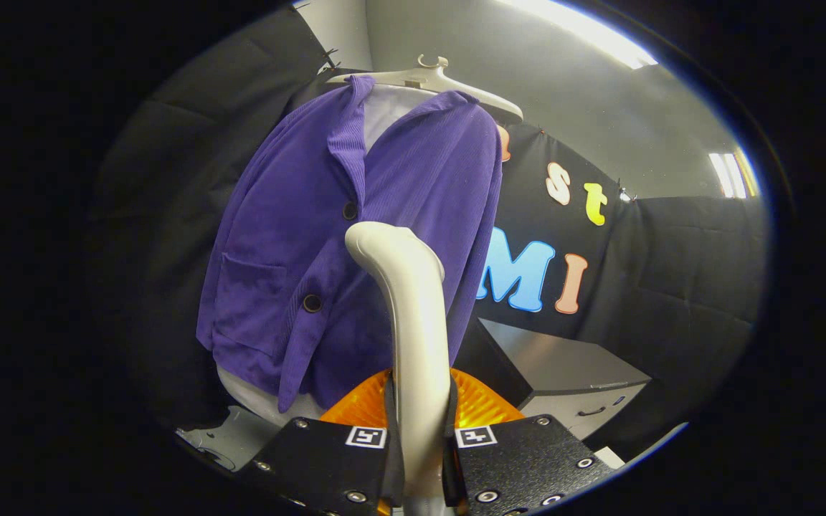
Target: Iron the clothes twice with a garment steamer, once on the left side and once on the right side.
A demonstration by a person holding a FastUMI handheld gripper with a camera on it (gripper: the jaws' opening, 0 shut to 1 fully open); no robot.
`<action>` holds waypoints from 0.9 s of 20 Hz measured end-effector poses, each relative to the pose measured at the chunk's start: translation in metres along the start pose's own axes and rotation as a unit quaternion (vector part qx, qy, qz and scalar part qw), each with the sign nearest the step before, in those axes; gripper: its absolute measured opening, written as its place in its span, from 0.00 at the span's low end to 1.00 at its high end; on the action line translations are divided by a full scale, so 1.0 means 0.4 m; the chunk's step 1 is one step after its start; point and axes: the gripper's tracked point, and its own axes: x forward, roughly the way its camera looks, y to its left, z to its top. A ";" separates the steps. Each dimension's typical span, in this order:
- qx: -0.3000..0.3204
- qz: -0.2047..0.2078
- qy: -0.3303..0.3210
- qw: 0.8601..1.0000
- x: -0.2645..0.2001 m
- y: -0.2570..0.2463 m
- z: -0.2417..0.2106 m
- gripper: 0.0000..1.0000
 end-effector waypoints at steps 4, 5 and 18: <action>-0.010 0.008 0.007 1.000 -0.024 0.005 -0.041 0.20; -0.013 0.011 0.008 1.000 -0.030 0.008 -0.049 0.20; 0.005 0.049 0.018 0.999 -0.109 0.018 -0.104 0.21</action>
